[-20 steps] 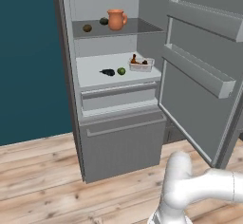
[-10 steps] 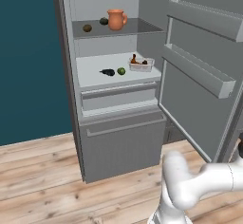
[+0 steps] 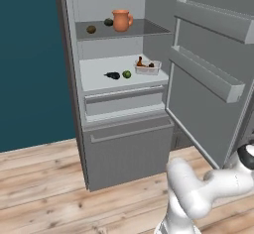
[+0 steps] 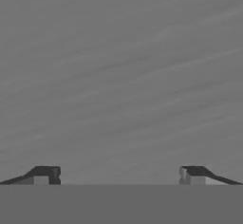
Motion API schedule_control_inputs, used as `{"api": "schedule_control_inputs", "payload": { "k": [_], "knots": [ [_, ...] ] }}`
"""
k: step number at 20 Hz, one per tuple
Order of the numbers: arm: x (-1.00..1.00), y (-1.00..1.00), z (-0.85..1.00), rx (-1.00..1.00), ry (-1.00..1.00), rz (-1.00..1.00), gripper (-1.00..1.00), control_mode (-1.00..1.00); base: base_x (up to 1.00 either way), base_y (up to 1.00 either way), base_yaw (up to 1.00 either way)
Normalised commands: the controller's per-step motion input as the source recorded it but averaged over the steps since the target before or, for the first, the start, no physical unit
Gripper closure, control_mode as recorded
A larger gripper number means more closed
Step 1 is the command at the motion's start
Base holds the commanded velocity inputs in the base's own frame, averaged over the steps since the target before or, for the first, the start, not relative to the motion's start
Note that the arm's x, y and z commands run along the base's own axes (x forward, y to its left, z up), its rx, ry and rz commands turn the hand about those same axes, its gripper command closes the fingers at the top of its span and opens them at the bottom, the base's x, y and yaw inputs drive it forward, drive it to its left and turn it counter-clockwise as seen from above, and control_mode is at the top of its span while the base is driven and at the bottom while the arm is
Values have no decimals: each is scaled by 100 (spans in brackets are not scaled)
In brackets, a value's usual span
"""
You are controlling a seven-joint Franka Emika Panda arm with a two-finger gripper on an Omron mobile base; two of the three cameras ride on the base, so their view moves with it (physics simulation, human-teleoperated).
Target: Place the tupperware on the second highest shelf of the fridge. Make space for the tupperware among the existing items by rearranging them on the shelves if needed. Close the fridge door when finished.
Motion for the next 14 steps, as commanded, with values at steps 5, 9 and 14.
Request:
{"api": "schedule_control_inputs", "payload": {
  "k": [5,9,14],
  "knots": [
    [-72,100,-4,1,-54,24,-100,-100,0,0,0],
    [-99,100,23,-7,-76,0,-100,-100,0,0,0],
    [-43,100,35,-5,-68,-27,-100,-100,0,0,0]
  ]
}}
